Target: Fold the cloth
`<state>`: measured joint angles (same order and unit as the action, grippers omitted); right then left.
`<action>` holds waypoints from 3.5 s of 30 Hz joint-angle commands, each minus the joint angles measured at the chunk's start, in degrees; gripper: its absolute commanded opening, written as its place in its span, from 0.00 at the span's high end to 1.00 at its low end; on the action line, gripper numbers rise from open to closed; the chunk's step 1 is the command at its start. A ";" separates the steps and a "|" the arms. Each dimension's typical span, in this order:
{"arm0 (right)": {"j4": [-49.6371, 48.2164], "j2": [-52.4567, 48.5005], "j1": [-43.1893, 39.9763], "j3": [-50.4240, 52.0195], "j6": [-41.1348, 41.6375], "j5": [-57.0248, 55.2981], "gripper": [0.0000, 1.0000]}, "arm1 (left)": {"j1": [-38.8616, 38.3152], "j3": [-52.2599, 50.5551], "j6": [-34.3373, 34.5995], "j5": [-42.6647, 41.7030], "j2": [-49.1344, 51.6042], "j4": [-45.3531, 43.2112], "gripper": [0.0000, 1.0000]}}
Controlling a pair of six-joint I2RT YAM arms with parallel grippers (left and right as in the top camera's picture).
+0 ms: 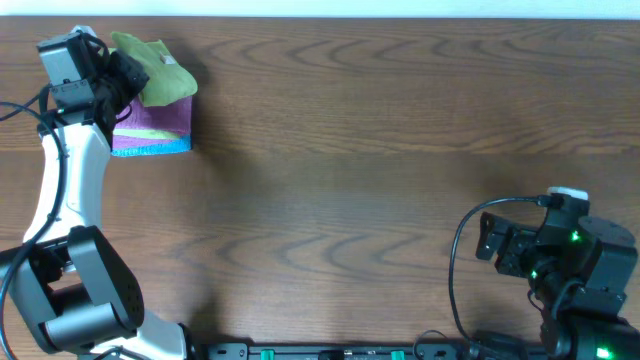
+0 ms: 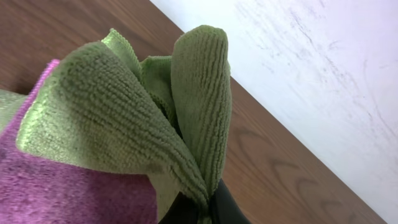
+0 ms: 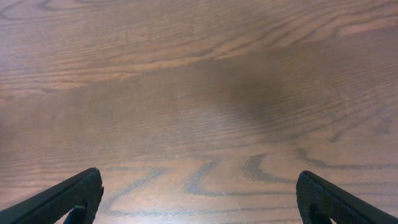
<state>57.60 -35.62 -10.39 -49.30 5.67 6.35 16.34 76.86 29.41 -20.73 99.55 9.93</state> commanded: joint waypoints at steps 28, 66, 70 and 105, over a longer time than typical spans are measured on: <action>0.04 0.00 -0.46 0.24 0.70 -0.55 0.01 | 5.27 1.66 -7.65 8.63 -0.46 8.26 0.94; 0.04 0.00 -0.46 0.24 0.70 -0.55 0.01 | 5.29 1.70 -11.96 2.51 -9.18 10.75 0.10; 0.04 0.00 -0.46 0.24 0.70 -0.55 0.01 | 3.67 1.70 -12.28 -2.58 -13.97 11.28 0.05; 0.04 0.00 -0.46 0.24 0.70 -0.55 0.01 | -0.33 -4.94 -25.18 -2.58 -49.70 38.99 0.05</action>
<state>57.60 -35.62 -10.39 -49.30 5.67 6.33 16.86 75.46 8.56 -27.33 54.08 49.43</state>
